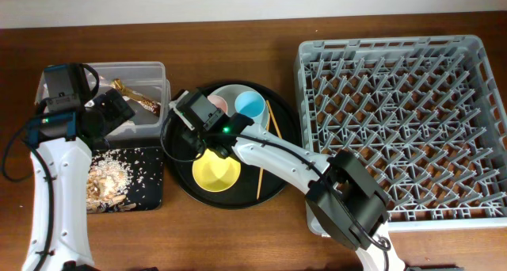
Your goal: Sort waste into correct bins and load items into the dishwasher rack
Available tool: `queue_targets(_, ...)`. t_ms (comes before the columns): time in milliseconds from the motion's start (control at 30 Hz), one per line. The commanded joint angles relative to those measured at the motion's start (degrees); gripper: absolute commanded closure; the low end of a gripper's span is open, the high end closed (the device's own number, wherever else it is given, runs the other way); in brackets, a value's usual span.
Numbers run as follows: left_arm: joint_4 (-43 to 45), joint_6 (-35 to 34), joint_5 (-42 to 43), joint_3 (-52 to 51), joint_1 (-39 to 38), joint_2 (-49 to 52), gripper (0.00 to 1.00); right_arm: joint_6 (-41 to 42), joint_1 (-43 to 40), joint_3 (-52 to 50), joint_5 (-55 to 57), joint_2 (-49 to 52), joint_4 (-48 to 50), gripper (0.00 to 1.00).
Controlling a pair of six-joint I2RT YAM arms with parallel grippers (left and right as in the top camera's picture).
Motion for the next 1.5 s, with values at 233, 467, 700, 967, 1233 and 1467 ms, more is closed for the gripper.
queue_targets(233, -0.1, 0.7, 0.2, 0.9, 0.1, -0.9, 0.01, 0.1, 0.4, 2.6, -0.1, -5.4, 0.2, 0.73)
queue_targets(467, -0.1, 0.7, 0.2, 0.9, 0.1, -0.9, 0.01, 0.0, 0.2, 2.7, 0.6, -3.3, -1.4, 0.68)
queue_targets(700, -0.1, 0.7, 0.2, 0.9, 0.1, -0.9, 0.01, 0.1, -1.0, 2.7, 0.5, -0.5, -3.1, 0.68)
queue_targets(967, -0.1, 0.7, 0.2, 0.9, 0.1, -0.9, 0.01, 0.1, -1.5, 2.6, 1.2, -0.4, -4.6, 0.69)
queue_targets(1233, -0.1, 0.7, 0.2, 0.9, 0.1, -0.9, 0.01, 0.0, -2.1, 2.6, 1.9, 0.2, -5.9, 0.78)
queue_targets(1467, -0.1, 0.7, 0.2, 0.9, 0.1, -0.9, 0.01, 0.0, -2.1, 2.6, 2.1, 0.2, -7.6, 0.78)
